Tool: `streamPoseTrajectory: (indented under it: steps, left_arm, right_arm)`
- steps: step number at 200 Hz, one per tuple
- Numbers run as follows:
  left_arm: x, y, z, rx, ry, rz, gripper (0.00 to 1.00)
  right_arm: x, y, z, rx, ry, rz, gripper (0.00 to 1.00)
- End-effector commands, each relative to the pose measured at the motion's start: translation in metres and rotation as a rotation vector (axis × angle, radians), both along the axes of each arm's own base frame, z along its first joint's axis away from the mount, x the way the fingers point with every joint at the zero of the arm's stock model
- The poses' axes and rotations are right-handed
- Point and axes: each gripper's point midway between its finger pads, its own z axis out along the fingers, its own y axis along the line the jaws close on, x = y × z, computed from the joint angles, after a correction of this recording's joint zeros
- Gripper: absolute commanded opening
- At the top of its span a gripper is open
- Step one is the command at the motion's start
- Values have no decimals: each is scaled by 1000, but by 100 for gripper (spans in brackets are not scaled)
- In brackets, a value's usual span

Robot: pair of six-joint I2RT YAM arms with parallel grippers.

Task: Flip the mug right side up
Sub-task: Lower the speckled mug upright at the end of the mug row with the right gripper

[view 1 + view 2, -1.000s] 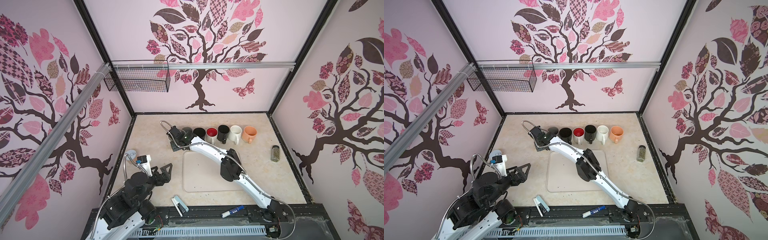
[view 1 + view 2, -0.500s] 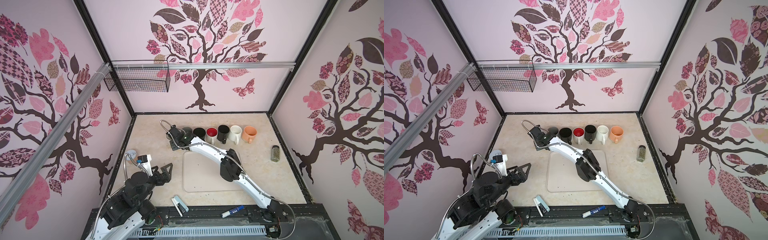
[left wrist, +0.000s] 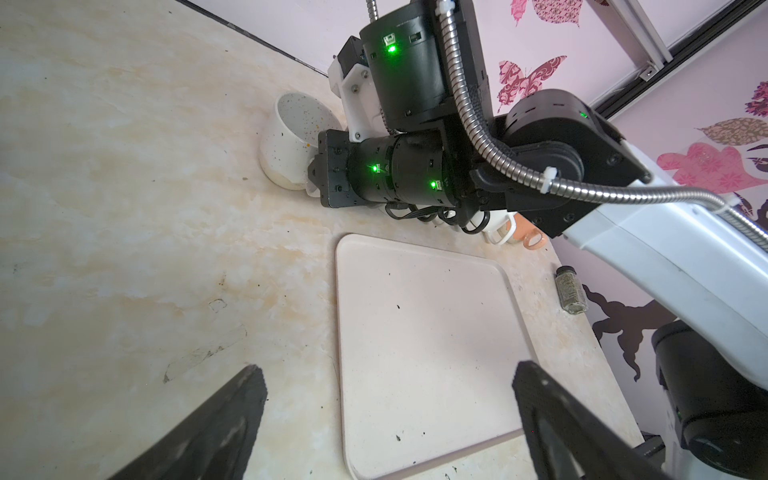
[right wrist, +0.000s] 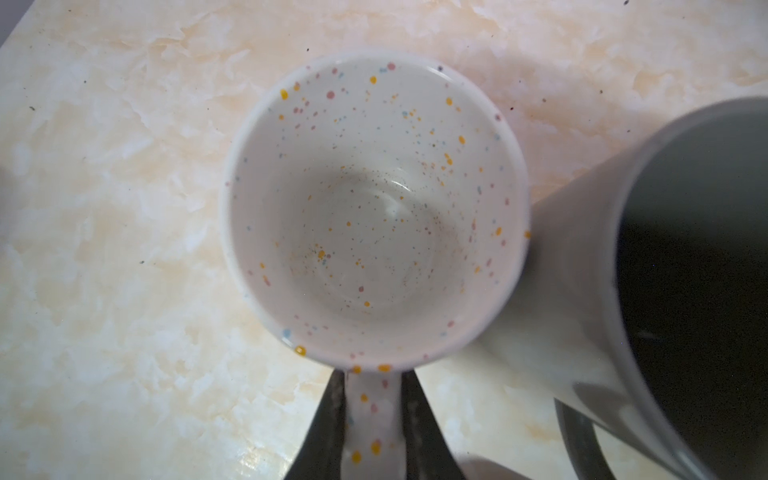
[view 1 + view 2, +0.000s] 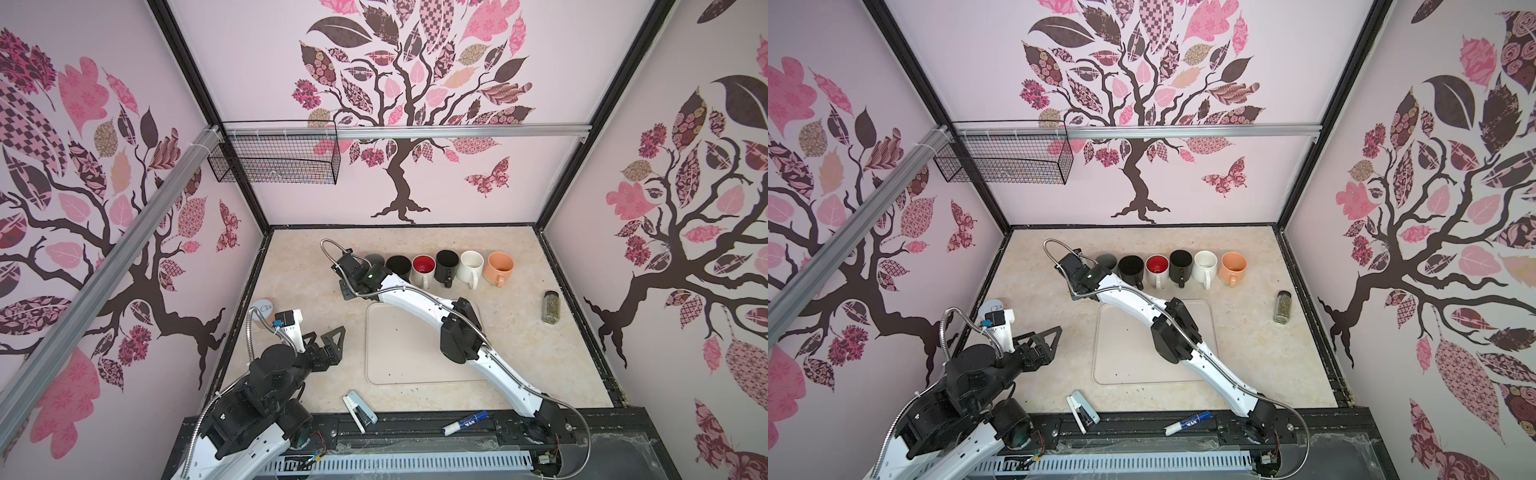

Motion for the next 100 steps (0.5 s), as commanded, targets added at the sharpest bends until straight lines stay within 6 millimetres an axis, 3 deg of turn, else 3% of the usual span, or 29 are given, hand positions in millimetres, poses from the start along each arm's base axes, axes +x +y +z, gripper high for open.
streamPoseTrajectory:
  steps: [1, 29, 45, 64, 100]
  left_arm:
    - [2, 0, -4, 0, -11, 4, 96]
    - [2, 0, -4, 1, -9, 4, 96]
    - [2, -1, -5, 5, -6, 4, 96]
    - [3, -1, -6, 7, -5, 4, 96]
    - [3, 0, -5, 6, -8, 8, 96]
  right_arm:
    - [7, -9, 24, 14, -44, -52, 0]
    - [6, -9, 29, 18, -53, -49, 0]
    - [5, -7, 33, 21, -60, -42, 16]
    - [4, -7, 38, 24, -69, -41, 26]
    - [0, -3, 44, 40, -72, -26, 31]
